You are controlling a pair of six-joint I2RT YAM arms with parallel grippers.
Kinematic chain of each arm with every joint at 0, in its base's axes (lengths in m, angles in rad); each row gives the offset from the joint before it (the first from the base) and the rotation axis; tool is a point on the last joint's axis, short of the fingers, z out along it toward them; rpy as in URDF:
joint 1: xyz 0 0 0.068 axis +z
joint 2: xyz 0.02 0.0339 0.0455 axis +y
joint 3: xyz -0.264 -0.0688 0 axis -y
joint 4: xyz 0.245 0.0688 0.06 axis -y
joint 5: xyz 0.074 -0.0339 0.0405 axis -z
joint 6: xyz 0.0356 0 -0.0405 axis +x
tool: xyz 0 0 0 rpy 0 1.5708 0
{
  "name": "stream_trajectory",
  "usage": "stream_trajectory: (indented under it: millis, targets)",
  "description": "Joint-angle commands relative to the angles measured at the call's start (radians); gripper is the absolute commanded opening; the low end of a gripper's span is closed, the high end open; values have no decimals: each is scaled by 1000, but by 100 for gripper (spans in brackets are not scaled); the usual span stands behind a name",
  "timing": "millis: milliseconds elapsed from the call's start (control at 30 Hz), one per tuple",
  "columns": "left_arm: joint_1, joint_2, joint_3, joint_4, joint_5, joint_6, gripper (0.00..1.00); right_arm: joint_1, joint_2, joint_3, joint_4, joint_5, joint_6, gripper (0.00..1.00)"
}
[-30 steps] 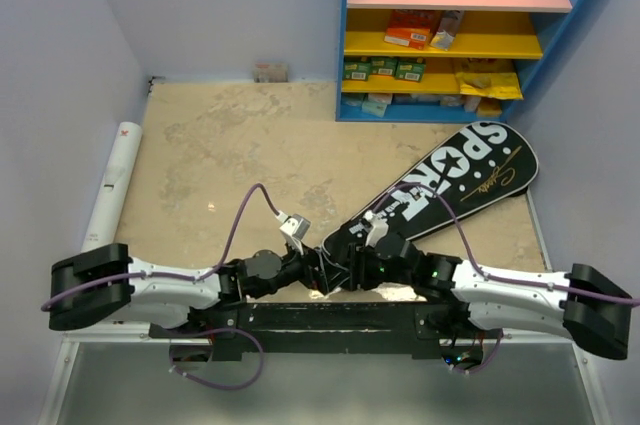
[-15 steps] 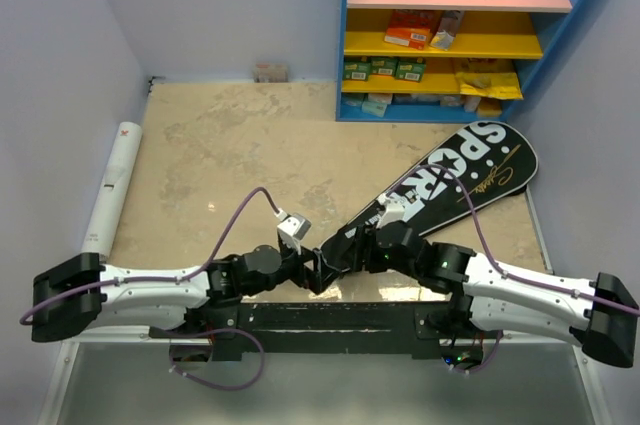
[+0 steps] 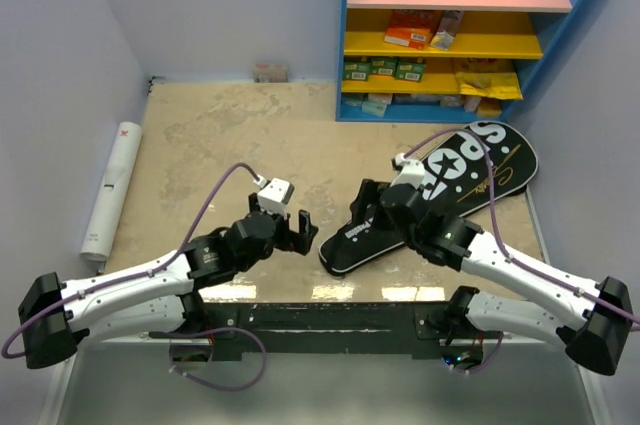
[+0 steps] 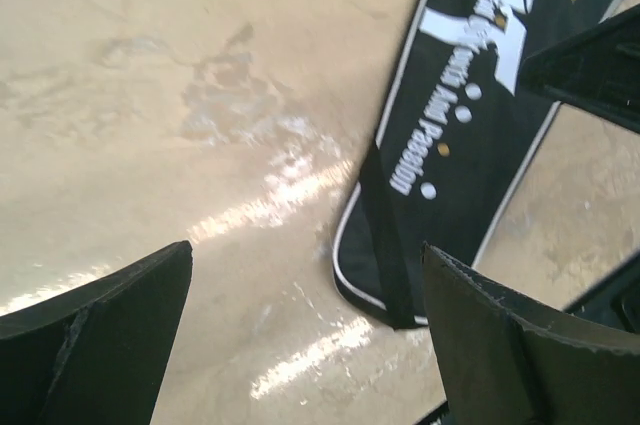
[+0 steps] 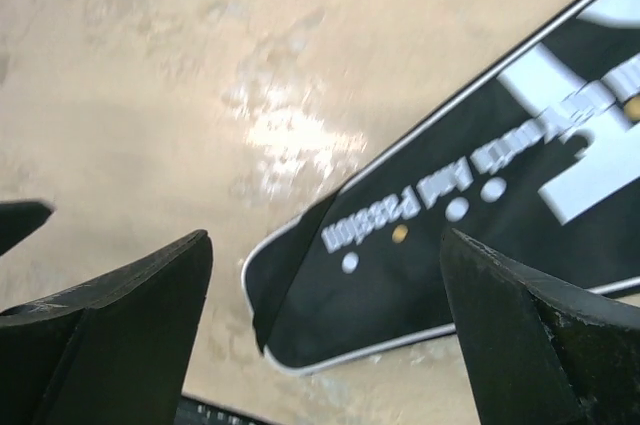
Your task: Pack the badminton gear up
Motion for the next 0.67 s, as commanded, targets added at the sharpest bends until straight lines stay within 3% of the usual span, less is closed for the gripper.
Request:
stream_trajectory:
  millis: [0,367,533,633]
  targets:
    - [52,17,161,-168,-120,70,100,-115,37,127,67,-27,-185,99]
    - [115,37,427,-334,-209,148,100,-115,115,398,47,108,-306,99]
    - [115,42,484,-321,-182,188,100,-115,83,368,74,16,-360,99]
    - [115,52,496,-307,-123,225,100,-115,98,377,48,78,-328,99]
